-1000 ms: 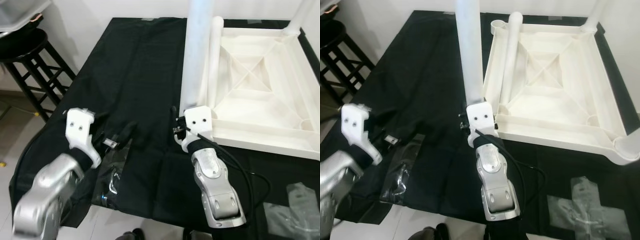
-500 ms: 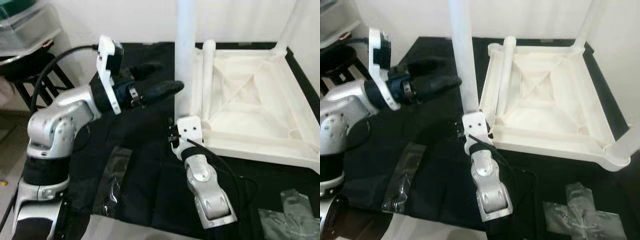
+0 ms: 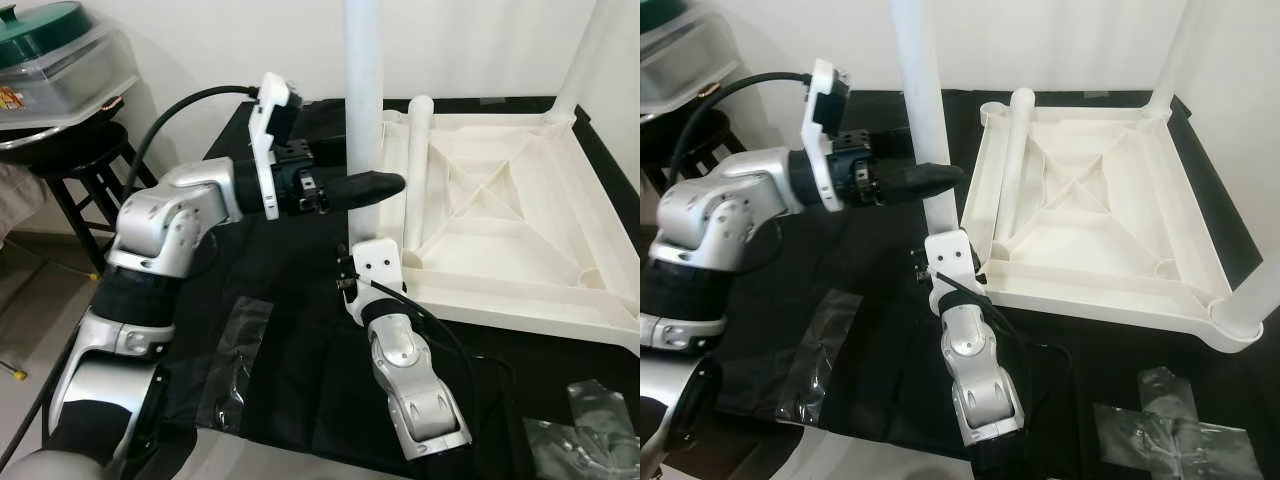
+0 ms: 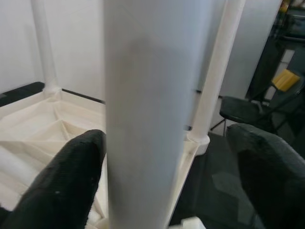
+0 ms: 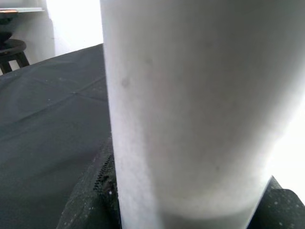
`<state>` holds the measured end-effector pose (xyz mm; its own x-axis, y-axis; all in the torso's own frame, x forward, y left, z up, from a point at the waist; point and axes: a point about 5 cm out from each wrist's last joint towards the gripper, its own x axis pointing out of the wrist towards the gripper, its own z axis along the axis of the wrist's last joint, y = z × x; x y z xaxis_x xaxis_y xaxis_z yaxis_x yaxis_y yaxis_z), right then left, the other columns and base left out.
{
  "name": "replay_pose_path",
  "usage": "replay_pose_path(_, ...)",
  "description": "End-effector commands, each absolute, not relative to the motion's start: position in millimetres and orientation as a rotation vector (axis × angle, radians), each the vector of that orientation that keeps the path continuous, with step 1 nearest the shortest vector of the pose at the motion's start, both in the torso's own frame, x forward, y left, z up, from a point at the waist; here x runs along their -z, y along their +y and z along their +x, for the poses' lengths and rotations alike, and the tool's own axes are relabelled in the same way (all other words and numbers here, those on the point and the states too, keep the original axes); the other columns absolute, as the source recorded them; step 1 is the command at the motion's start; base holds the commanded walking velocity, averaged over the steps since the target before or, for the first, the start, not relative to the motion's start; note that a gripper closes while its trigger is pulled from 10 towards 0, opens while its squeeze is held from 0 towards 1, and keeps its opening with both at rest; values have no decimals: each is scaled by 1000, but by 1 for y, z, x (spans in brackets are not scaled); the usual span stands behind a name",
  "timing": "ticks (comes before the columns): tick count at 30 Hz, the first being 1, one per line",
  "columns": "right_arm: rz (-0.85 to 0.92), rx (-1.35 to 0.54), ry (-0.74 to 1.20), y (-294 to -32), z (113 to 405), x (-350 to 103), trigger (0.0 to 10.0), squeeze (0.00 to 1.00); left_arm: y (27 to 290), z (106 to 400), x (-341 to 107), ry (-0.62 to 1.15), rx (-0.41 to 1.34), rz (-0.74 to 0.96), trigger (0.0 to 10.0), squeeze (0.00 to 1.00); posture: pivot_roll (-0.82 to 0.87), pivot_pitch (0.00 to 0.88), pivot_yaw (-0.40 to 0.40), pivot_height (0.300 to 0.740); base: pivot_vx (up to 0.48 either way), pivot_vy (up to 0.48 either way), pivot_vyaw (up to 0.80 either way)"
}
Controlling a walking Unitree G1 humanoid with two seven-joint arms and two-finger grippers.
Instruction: Building children table
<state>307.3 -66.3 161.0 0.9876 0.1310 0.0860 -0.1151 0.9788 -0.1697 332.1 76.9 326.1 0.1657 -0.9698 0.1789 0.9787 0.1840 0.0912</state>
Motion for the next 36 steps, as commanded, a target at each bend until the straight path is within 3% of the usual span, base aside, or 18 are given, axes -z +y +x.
replay_pose_path(1, -183, -206, -86, -42, 302, -157, 10000, 0, 76, 332, -330, -232, 1401, -36, 3686, 0, 3, 92, 73, 740, 0, 0, 0)
replay_pose_path(2, -182, -207, -89, -42, 303, -158, 10000, 0, 71, 330, -333, -247, 1446, -56, 0, 0, -2, 91, 75, 740, 0, 0, 0)
replay_pose_path(9, -189, -203, -103, -47, 307, -162, 10000, 0, 67, 325, -335, -253, 1520, -49, 0, 0, -6, 85, 75, 740, 0, 0, 0)
replay_pose_path(14, -194, -332, -216, -49, 310, -183, 10000, 31, 68, 325, -334, -259, 1533, -15, 0, 0, -7, 77, 74, 740, 0, 0, 0)
replay_pose_path(15, -161, -405, -241, -49, 310, -191, 10000, 1000, 68, 324, -333, -260, 1535, -12, 0, 0, -8, 76, 73, 740, 0, 0, 0)
replay_pose_path(19, -86, -686, -317, -53, 310, -218, 10000, 1000, 69, 323, -333, -259, 1546, -5, 0, 0, -15, 69, 74, 740, 0, 0, 0)
replay_pose_path(22, -81, -756, -338, -55, 309, -225, 10000, 1000, 69, 323, -333, -258, 1549, -3, 0, 0, -15, 69, 74, 740, 0, 0, 0)
replay_pose_path(23, -142, -888, -359, -65, 312, -237, 10000, 1000, 68, 322, -332, -258, 1554, 2, 0, 0, -17, 62, 77, 740, 0, 0, 0)
replay_pose_path(26, -203, -981, -358, -75, 314, -245, 10000, 1000, 68, 322, -332, -259, 1559, 7, 0, 0, -17, 62, 77, 740, 0, 0, 0)
replay_pose_path(27, -263, -1092, -322, -86, 317, -250, 10000, 592, 67, 320, -332, -260, 1566, 11, 0, 0, -16, 61, 76, 740, 0, 0, 0)
replay_pose_path(28, -263, -1092, -322, -86, 317, -250, 10000, 592, 67, 320, -332, -260, 1566, 11, 0, 0, -16, 61, 76, 740, 0, 0, 0)
replay_pose_path(29, -306, -1172, -287, -98, 321, -253, 10000, 0, 67, 319, -331, -261, 1572, 15, 0, 0, -10, 57, 76, 740, 0, 0, 0)
replay_pose_path(36, -247, -1287, -196, -122, 341, -253, 10000, 0, 66, 317, -333, -265, 1584, 19, 0, 0, 2, 54, 75, 740, 0, 0, 0)
